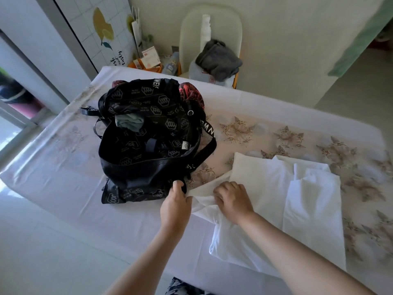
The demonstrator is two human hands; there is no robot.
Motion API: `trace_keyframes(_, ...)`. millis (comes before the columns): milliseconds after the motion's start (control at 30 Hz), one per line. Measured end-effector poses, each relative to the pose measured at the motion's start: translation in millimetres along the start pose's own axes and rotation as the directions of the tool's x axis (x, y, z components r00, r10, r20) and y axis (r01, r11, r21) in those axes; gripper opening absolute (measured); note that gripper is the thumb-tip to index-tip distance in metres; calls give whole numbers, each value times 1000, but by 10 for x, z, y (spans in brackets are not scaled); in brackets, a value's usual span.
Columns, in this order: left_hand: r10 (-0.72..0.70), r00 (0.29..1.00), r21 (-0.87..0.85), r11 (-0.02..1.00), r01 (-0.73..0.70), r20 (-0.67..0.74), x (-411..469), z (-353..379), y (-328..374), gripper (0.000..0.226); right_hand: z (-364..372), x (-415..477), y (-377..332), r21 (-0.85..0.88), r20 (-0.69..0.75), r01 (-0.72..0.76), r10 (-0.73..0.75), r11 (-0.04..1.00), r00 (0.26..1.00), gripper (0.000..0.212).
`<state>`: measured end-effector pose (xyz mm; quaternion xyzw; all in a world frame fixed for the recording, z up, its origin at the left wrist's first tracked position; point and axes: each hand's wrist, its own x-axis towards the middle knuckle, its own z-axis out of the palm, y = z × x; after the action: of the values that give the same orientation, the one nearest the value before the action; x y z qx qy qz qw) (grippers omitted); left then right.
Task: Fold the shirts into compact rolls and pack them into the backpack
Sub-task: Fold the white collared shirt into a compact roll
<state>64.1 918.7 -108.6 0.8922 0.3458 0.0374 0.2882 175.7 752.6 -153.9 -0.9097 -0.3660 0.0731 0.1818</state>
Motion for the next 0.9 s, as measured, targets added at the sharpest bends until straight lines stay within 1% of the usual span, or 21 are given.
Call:
trace_keyframes(33, 85, 996, 23, 996, -84, -28, -57, 9, -46, 25, -23, 77, -47, 24, -4, -20, 20, 1000, 1000, 16)
trace_keyframes(100, 266, 963, 36, 964, -265, -29, -181, 56, -130, 20, -74, 250, -153, 66, 43, -14, 11, 998, 999, 26)
trace_keyframes(133, 330, 944, 41, 943, -331, 20, -232, 87, -151, 16, -95, 334, -192, 71, 95, 8, -15, 997, 995, 33)
trace_keyframes(167, 352, 932, 57, 932, -358, 90, -275, 125, -163, 9, -111, 409, -219, 57, 164, 31, -40, 998, 986, 37)
trace_keyframes(200, 318, 933, 72, 940, -333, 169, -310, 170, -168, 12, -122, 477, -234, 19, 237, 47, -50, 999, 970, 37)
trace_keyframes(267, 183, 934, 90, 971, -220, 305, -347, 239, -173, 33, -124, 591, -224, -56, 314, 46, -26, 997, 949, 25)
trace_keyframes(300, 127, 937, 83, 983, -162, 326, -347, 250, -160, 38, -125, 641, -211, -65, 318, 11, 11, 998, 948, 18)
trace_keyframes(367, 48, 936, 43, 997, -67, 349, -318, 254, -121, 39, -130, 720, -186, -52, 296, -83, 95, 995, 951, 11)
trace_keyframes(433, 18, 928, -4, 1000, -17, 372, -273, 246, -106, 31, -136, 771, -178, -18, 241, -132, 132, 991, 961, 10)
trace_keyframes(500, 23, 941, -81, 997, 4, 336, -267, 227, -138, 21, -152, 797, -190, -12, 200, -128, 128, 992, 971, 14)
trace_keyframes(567, -2, 974, -133, 991, 33, 226, -293, 183, -254, 18, -164, 802, -221, -16, 195, -108, 109, 994, 975, 16)
trace_keyframes(600, -36, 986, -129, 990, 58, 166, -314, 164, -347, 20, -165, 803, -235, -19, 200, -91, 93, 996, 975, 17)
trace_keyframes(667, -105, 988, -74, 991, 114, 112, -371, 114, -519, 24, -150, 788, -263, -9, 214, -9, 11, 1000, 977, 23)
trace_keyframes(700, -100, 988, -57, 993, 107, 116, -393, 89, -562, 25, -140, 782, -277, 5, 219, 58, -58, 998, 974, 31)
trace_keyframes(733, -60, 990, -62, 996, 68, 129, -404, 78, -565, 25, -136, 784, -293, 12, 230, 141, -140, 990, 963, 39)
trace_keyframes(767, 0, 989, -82, 997, 13, 147, -410, 65, -518, 25, -133, 788, -311, 1, 255, 234, -226, 972, 940, 45)
trace_keyframes(833, 80, 974, -116, 992, -56, 210, -406, 60, -310, 22, -145, 804, -361, -40, 345, 401, -364, 915, 865, 51)
trace_keyframes(867, 71, 961, -131, 991, -37, 266, -389, 88, -201, 28, -153, 816, -388, -57, 405, 459, -400, 886, 822, 51)
trace_keyframes(900, 26, 941, -150, 988, 26, 338, -365, 130, -108, 36, -162, 832, -408, -76, 457, 501, -416, 862, 786, 49)
